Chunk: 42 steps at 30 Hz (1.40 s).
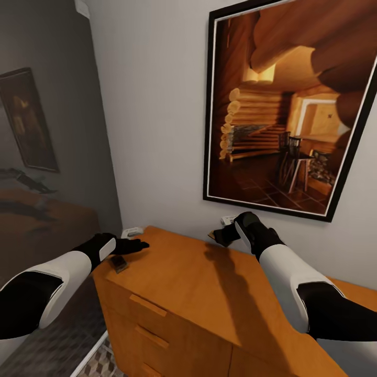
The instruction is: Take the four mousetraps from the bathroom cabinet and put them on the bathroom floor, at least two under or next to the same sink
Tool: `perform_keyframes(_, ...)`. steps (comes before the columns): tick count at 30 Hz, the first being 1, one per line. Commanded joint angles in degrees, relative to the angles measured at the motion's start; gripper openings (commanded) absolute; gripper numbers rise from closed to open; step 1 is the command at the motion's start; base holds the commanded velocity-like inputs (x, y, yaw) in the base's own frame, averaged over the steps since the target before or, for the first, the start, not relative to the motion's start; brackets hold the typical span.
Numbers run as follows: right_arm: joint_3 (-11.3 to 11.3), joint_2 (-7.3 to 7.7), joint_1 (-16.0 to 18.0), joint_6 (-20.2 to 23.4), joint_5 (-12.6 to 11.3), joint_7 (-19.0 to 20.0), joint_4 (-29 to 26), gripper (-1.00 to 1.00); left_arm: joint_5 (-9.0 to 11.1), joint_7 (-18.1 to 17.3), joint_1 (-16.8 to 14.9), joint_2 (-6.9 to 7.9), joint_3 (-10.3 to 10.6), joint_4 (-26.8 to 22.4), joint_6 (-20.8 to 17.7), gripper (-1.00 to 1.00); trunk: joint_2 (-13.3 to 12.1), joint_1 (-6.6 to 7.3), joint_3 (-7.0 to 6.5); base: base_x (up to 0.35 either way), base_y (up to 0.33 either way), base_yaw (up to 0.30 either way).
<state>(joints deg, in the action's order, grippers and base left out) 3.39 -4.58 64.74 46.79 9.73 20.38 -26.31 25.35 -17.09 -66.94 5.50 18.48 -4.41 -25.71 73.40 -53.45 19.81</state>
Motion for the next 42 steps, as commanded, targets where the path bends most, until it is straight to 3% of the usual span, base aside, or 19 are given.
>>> perform_keyframes(1,0.12,0.01,0.03,0.17,0.58,0.36,-0.08,-1.0,0.5,-0.07,-0.03,0.03,0.5,-0.09,-0.29,1.0,0.04,0.0,0.07,0.0,0.0,0.29)
perform_keyframes(22,0.12,-0.08,0.03,-0.6,0.52,0.62,2.14,-1.0,0.46,0.03,-0.03,0.03,0.81,-0.27,-0.3,1.0,0.04,0.0,0.07,0.0,0.0,0.284)
perform_keyframes(42,0.06,0.03,0.03,-0.78,0.62,0.28,2.75,-1.0,-0.11,0.08,-0.03,-0.56,1.03,-0.69,-0.3,1.0,0.04,0.0,0.07,0.0,0.0,0.018)
